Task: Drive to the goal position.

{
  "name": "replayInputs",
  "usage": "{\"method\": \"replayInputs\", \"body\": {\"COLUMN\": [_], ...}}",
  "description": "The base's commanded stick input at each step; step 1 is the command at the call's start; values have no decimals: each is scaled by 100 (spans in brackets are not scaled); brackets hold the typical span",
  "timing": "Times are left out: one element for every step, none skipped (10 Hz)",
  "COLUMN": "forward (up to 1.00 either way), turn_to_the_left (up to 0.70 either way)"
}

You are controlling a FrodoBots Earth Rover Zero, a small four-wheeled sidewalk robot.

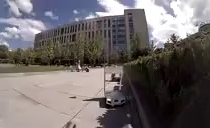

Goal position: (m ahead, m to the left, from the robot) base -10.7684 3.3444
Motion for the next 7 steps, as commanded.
{"method": "replayInputs", "body": {"forward": [4, 1, 0, 1, 3, 4, 4], "turn_to_the_left": [0, 0, 0, 0, 0, 0, 0]}}
